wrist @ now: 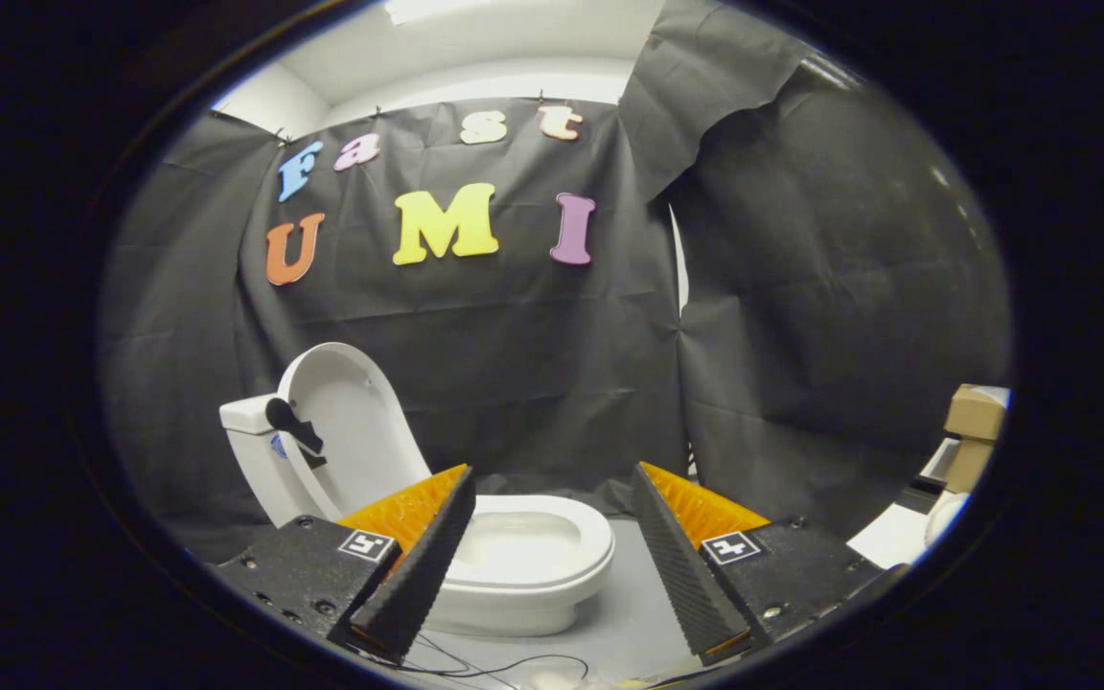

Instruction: Open the toilet lid.

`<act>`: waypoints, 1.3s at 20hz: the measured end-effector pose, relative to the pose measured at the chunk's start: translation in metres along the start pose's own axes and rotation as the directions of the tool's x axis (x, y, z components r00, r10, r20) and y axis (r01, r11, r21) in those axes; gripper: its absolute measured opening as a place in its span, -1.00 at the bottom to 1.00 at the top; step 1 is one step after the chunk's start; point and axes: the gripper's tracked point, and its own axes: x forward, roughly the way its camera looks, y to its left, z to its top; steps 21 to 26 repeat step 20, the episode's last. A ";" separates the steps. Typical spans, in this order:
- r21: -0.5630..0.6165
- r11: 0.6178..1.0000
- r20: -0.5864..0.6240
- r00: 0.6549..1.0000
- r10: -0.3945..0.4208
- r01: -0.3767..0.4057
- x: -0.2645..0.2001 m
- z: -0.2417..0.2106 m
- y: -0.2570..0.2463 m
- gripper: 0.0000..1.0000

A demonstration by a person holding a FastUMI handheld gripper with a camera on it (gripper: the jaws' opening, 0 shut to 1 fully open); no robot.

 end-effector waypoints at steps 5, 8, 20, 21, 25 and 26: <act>-0.015 1.000 0.009 1.000 -0.016 0.016 0.000 0.003 -0.006 1.00; -0.019 1.000 0.014 1.000 -0.003 0.003 0.000 0.004 0.001 1.00; -0.022 1.000 0.028 1.000 0.012 -0.011 -0.005 0.007 0.006 1.00; -0.022 1.000 0.028 1.000 0.012 -0.011 -0.005 0.007 0.006 1.00; -0.022 1.000 0.028 1.000 0.012 -0.011 -0.005 0.007 0.006 1.00; -0.022 1.000 0.028 1.000 0.012 -0.011 -0.005 0.007 0.006 1.00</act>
